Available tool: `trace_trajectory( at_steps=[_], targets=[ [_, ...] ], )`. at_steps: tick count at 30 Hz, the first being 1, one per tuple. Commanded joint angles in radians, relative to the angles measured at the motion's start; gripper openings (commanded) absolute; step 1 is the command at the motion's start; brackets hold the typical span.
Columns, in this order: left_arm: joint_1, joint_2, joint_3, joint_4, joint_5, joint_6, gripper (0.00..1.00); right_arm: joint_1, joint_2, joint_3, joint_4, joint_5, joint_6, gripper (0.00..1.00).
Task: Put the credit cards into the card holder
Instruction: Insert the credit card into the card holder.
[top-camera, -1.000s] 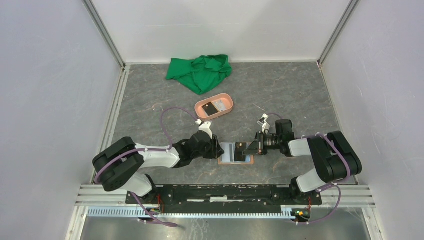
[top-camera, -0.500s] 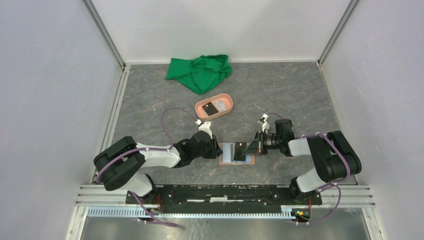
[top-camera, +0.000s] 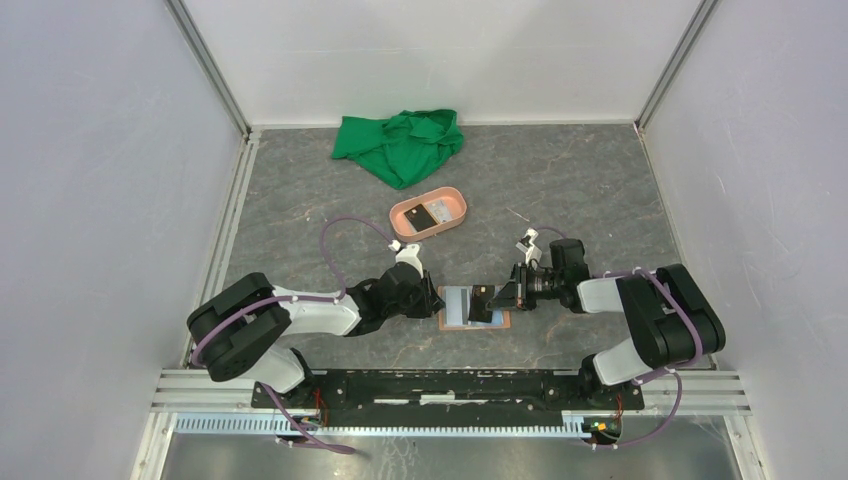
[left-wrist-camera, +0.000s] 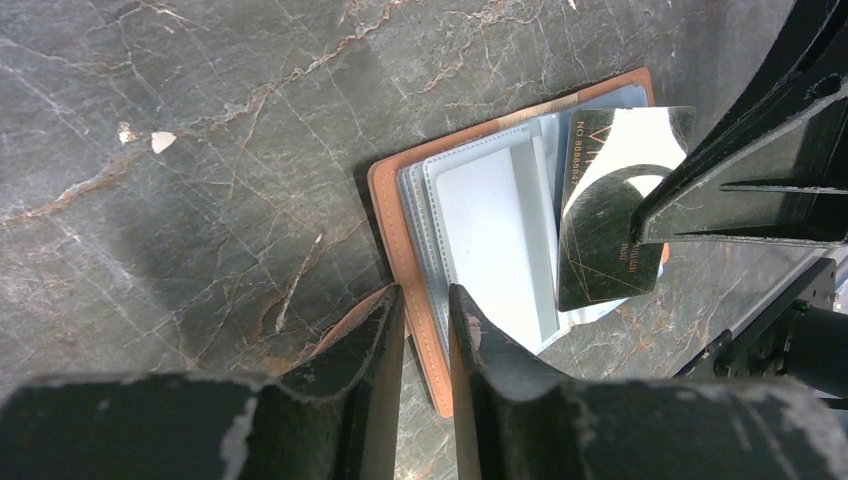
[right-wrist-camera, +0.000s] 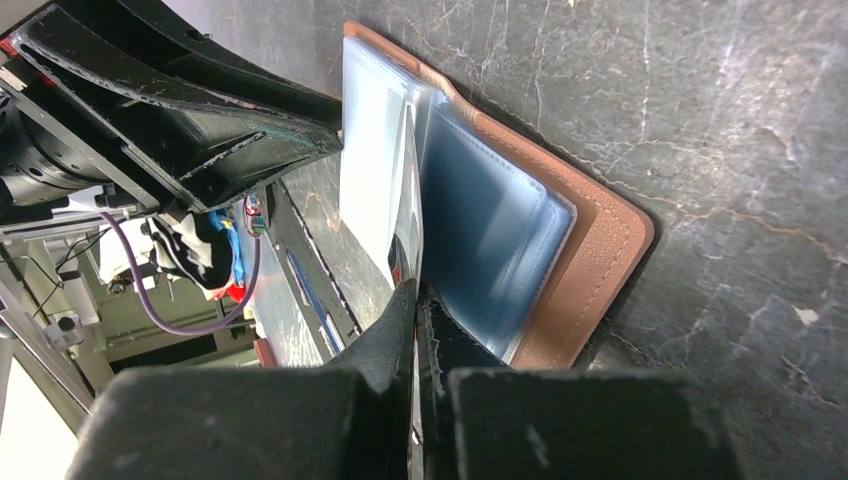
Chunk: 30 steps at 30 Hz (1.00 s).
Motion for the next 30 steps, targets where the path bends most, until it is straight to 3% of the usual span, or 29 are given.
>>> trace_trajectory(
  at_steps=[1,30],
  targets=[
    [0.001,0.005,-0.010,0.021,0.023,-0.032,0.29,0.006,-0.017,0.003,-0.017,0.049,-0.027,0.00],
    [0.001,0.016,-0.021,0.076,0.064,-0.007,0.27,0.040,0.030,0.030,-0.006,0.026,-0.009,0.00]
  ],
)
